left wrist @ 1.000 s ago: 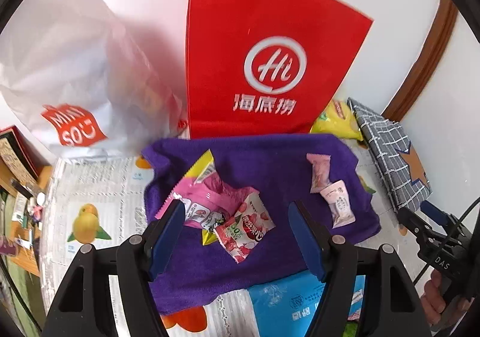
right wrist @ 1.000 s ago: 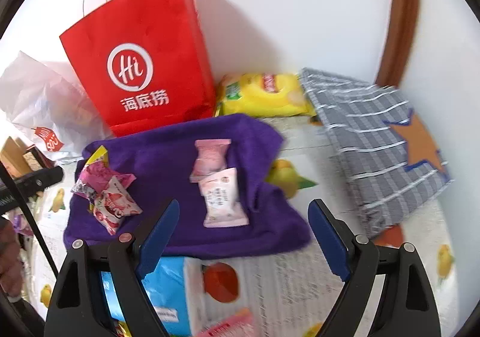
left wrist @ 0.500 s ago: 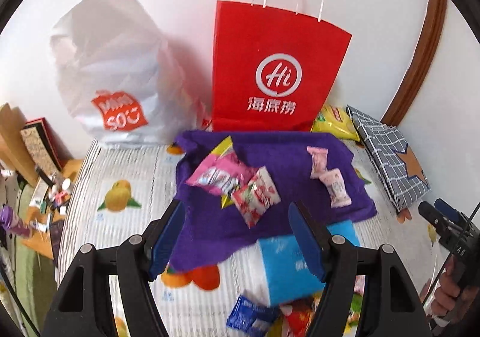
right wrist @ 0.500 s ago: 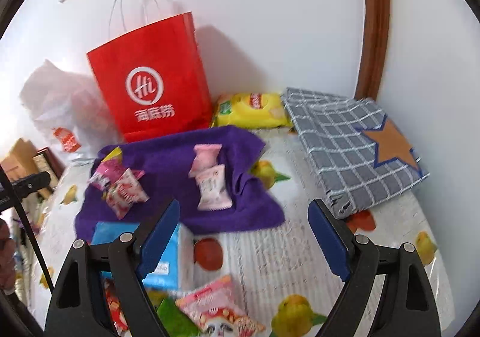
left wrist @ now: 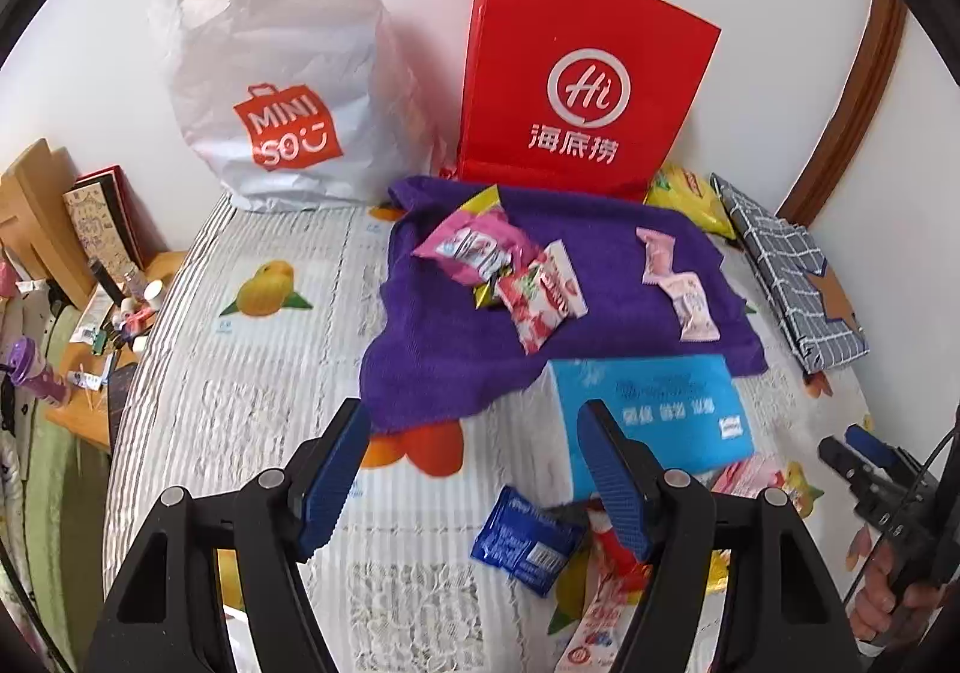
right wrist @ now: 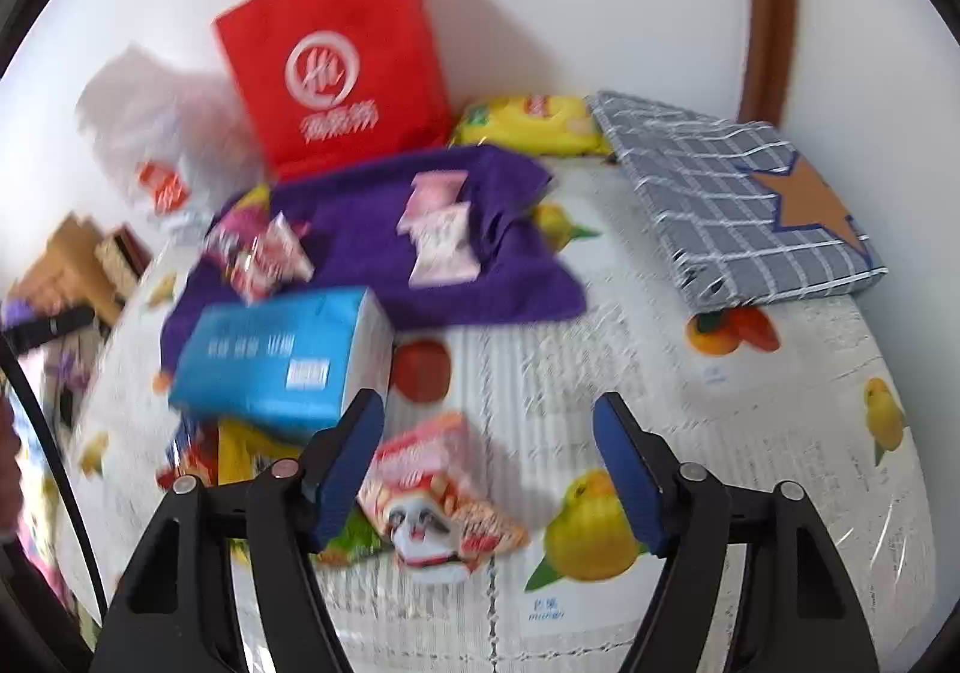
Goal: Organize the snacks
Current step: 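Move both tools back to the snack pile beside the tissue pack, then grasp the panda-print pink snack bag with the right tool while the left tool grasps the blue packet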
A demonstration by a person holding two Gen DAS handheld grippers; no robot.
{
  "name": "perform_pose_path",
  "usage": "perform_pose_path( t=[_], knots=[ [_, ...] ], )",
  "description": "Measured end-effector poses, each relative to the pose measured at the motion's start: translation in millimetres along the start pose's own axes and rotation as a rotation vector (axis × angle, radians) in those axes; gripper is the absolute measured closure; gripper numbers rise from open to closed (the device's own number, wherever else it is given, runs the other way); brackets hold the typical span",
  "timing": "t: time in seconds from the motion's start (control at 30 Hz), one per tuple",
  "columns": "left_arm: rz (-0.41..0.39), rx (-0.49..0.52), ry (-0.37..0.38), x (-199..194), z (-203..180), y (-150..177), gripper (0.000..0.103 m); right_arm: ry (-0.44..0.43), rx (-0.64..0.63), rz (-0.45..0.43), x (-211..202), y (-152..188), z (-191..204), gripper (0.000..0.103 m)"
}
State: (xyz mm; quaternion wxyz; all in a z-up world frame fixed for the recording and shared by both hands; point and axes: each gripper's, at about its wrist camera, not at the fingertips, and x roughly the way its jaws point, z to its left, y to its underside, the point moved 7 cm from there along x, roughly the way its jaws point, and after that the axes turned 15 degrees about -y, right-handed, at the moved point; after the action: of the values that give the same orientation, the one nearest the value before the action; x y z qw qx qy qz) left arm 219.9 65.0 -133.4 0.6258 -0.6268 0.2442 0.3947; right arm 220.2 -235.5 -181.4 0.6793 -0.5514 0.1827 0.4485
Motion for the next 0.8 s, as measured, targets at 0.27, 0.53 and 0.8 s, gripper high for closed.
perform_pose_path(
  t=[0.27, 0.53, 0.8],
  knots=[
    [0.026, 0.002, -0.027, 6, 7, 16, 0.033, -0.058, -0.11, 0.113, 27, 35, 22, 0.034],
    [0.058, -0.01, -0.038, 15, 13, 24, 0.033, -0.01, -0.114, 0.157, 48, 42, 9, 0.034],
    [0.097, -0.017, -0.046, 29, 19, 32, 0.033, -0.016, -0.093, 0.179, 64, 43, 3, 0.033]
  ],
)
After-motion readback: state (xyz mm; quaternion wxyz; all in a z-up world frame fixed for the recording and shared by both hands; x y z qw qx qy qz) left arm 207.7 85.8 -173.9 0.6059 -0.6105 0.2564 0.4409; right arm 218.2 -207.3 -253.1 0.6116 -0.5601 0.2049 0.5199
